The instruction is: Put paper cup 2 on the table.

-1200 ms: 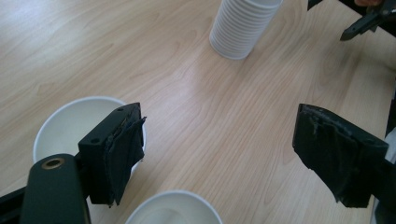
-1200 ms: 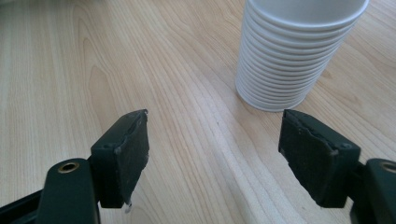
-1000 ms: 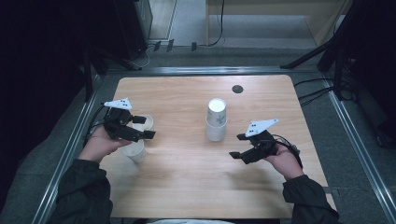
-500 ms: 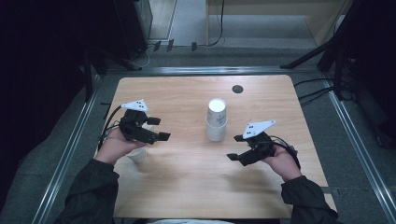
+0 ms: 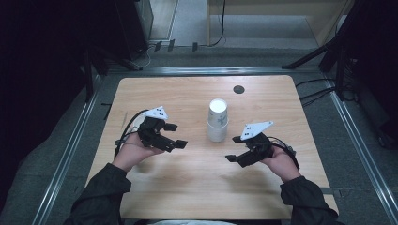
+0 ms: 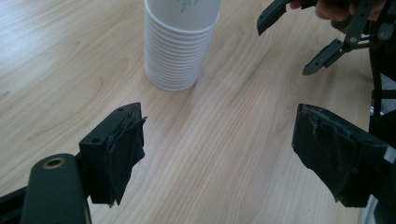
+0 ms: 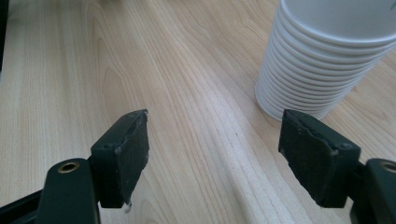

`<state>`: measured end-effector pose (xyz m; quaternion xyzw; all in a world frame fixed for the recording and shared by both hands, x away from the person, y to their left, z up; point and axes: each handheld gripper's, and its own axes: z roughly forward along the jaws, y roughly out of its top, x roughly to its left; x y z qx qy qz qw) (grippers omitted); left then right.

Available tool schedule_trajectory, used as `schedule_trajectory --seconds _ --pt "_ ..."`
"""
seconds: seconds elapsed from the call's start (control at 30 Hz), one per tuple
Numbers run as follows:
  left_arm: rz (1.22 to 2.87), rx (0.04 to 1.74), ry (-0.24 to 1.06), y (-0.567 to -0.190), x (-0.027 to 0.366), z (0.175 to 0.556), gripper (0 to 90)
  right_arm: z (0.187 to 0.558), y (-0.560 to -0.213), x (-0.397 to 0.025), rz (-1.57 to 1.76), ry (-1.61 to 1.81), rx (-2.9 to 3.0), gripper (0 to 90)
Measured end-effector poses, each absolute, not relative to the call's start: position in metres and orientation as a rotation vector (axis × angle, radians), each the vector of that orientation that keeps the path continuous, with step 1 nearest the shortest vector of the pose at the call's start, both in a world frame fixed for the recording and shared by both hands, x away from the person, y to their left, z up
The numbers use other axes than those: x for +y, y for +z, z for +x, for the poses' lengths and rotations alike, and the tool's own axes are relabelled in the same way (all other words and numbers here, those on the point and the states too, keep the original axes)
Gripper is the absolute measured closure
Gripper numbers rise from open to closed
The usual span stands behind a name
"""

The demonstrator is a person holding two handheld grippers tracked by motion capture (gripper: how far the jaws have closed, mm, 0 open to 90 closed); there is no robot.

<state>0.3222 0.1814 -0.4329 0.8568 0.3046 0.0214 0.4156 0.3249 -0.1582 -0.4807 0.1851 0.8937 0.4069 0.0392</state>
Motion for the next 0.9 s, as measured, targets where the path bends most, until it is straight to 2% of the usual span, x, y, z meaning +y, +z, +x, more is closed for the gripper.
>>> schedule_trajectory --seconds 0.3,0.43,0.9 --pt "2.160 0.729 0.071 -0.440 0.160 0.317 16.8 0.324 -0.481 -0.156 0.551 1.247 2.744 25.2" --pt "2.126 0.728 0.057 -0.441 0.157 0.315 16.9 0.323 -0.481 -0.156 0.550 1.252 2.738 25.1" --pt "2.158 0.708 0.064 -0.451 0.148 0.312 17.1 0.323 -0.482 -0.151 0.526 1.251 2.745 25.2"
